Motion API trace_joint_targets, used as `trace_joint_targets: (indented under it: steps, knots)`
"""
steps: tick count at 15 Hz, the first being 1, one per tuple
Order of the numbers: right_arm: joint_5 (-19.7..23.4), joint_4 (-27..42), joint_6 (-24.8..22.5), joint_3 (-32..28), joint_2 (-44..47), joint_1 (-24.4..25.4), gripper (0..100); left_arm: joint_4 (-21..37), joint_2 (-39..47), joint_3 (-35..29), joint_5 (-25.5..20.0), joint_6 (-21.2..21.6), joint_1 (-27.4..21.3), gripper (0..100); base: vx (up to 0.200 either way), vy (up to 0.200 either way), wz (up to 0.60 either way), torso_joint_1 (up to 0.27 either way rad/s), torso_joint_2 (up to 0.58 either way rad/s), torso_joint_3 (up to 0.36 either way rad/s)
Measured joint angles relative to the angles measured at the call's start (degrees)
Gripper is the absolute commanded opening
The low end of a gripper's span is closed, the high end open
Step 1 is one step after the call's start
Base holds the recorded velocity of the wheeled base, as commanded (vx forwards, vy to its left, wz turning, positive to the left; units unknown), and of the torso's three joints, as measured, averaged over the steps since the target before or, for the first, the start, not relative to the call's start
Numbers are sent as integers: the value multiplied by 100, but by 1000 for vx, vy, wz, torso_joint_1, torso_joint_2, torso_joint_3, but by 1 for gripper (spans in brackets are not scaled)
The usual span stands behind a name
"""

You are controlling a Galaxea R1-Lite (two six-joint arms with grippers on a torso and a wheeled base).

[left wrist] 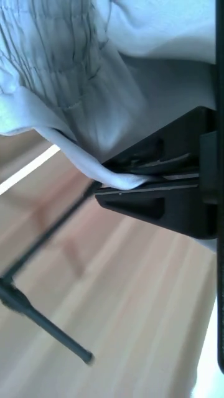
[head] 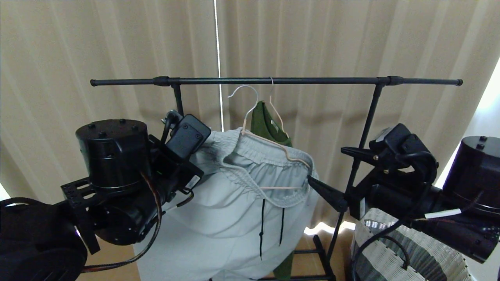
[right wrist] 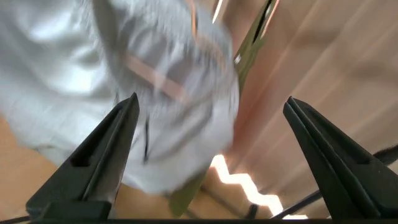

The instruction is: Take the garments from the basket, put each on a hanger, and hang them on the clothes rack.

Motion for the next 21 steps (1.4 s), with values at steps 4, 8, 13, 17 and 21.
trace_joint_targets:
  steps: [4,8,13,17,21]
  knots:
    - [-12,-26,-631,-555,512,-405,100,-629,37,262,-400,65,-302,0,0,0,0,0,0,0]
    - [-22,-30,-706,-901,824,-538,100,-922,37,444,-589,168,-391,0,0,0,0,0,0,0]
    - [-6,-138,-791,-1051,997,-546,100,-1002,37,571,-870,194,-564,0,0,0,0,0,0,0]
    - [2,-247,-791,-1031,1023,-529,100,-1143,35,585,-989,202,-619,0,0,0,0,0,0,0]
    - [10,-247,-783,-1001,1008,-523,0,-1150,35,568,-994,199,-614,0,0,0,0,0,0,0]
